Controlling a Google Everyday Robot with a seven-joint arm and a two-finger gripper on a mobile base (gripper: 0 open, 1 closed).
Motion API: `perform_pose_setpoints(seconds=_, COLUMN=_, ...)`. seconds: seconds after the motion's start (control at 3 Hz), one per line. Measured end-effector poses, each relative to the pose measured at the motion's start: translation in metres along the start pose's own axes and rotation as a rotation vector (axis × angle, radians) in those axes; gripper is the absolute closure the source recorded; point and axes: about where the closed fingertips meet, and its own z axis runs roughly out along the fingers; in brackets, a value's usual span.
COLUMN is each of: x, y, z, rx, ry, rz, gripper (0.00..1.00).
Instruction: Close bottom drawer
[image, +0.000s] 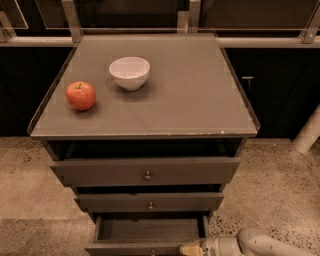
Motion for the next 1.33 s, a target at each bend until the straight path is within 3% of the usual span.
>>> perform_pose_setpoints(seconds=0.33, x=0.008, y=-0.023, z=0.017, rx=0.008, ry=-0.016, rz=0.03, gripper=0.88)
perform_pose_setpoints(seconds=0.67, x=0.022, y=-0.065, z=0.051, rx=0.03, ry=-0.06, rz=0.071, gripper=1.0)
perform_pose_setpoints(seconds=1.33, x=0.019, y=-0.064, z=0.052, rx=0.034, ry=-0.067, rz=0.075, gripper=1.0)
